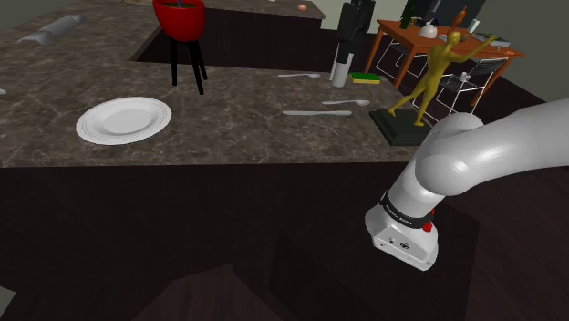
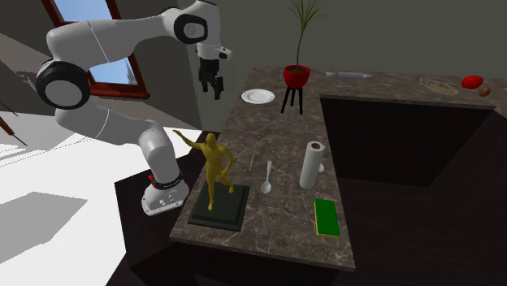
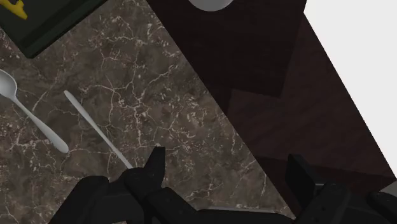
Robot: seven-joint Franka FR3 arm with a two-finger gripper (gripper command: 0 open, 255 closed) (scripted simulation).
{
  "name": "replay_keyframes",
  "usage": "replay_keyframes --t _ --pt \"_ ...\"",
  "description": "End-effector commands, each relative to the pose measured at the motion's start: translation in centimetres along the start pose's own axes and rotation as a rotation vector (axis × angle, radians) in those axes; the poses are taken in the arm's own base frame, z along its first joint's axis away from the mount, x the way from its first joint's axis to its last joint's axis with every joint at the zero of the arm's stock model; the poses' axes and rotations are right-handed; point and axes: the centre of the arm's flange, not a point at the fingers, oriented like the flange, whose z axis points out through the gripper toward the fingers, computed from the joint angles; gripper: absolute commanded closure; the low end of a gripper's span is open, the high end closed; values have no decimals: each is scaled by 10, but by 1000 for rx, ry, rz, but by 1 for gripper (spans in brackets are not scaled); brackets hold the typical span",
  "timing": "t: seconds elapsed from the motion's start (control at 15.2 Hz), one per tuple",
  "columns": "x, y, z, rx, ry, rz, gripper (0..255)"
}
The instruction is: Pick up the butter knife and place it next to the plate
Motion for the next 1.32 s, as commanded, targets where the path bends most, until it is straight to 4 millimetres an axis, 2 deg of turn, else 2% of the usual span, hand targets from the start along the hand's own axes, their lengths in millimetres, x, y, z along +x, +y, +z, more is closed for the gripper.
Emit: replay_keyframes --t 0.0,0.59,1.25 --pt "0 0 0 0 0 0 0" --pt "16 80 81 -33 2 -255 0" --pt "58 164 168 -69 5 -538 0"
